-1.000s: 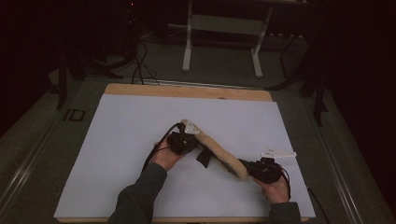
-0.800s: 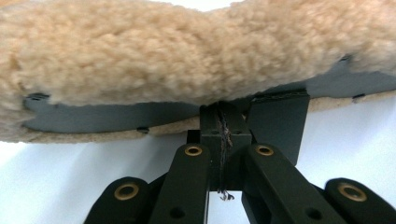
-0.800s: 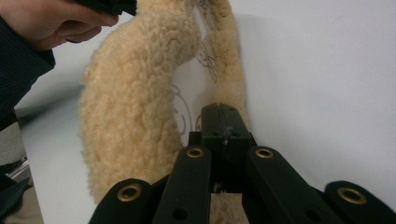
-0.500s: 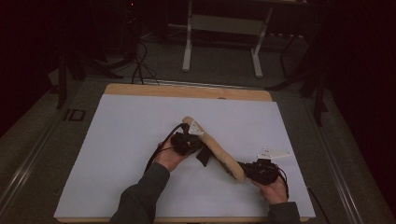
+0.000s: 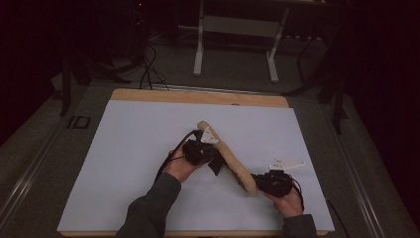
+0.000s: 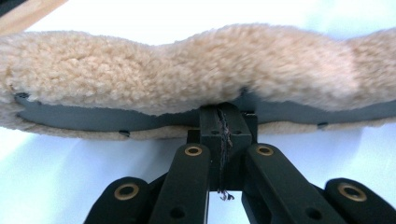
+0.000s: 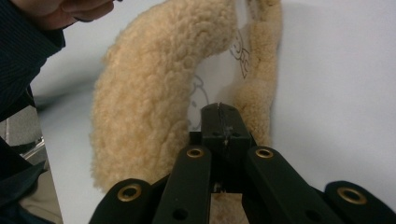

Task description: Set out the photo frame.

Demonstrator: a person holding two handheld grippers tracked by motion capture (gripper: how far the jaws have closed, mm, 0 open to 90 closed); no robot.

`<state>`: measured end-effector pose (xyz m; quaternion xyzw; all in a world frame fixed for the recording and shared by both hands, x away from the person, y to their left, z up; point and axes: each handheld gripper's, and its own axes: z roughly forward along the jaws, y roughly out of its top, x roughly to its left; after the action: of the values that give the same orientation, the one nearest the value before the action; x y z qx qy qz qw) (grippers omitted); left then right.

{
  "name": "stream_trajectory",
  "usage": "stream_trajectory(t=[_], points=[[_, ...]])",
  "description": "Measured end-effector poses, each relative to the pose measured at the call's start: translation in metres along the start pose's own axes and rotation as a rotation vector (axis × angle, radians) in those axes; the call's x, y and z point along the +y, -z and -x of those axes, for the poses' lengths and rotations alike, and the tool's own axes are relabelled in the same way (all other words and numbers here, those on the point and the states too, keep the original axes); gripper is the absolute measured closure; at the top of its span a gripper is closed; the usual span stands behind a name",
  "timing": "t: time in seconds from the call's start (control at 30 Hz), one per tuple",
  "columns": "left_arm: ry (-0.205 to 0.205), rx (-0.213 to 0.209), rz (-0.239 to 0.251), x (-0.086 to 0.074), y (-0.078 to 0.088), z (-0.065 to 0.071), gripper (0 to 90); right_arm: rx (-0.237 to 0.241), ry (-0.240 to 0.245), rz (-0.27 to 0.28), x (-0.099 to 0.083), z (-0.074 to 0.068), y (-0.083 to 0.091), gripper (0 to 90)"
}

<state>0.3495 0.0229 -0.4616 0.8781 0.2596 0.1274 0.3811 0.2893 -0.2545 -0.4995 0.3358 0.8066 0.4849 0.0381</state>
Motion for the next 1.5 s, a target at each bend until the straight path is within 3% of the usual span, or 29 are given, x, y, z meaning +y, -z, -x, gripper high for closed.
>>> stream_trajectory(t=[0.9,1.13,1.37,1.5], points=[[-0.017,-0.001,-0.009,0.005,-0.001,0.001,90.0,0.024,0.042,-0.03,0.004,-0.014,-0.016,90.0],[-0.018,-0.024,0.017,0.002,0.007,0.007,90.0,0.023,0.042,-0.033,0.004,-0.014,-0.017,90.0],[-0.054,-0.04,0.011,-0.001,0.011,0.02,90.0,0.018,0.054,-0.047,0.004,-0.016,-0.02,90.0],[-0.053,-0.046,-0.002,0.001,0.008,0.017,90.0,0.017,0.057,-0.048,0.004,-0.017,-0.02,90.0]])
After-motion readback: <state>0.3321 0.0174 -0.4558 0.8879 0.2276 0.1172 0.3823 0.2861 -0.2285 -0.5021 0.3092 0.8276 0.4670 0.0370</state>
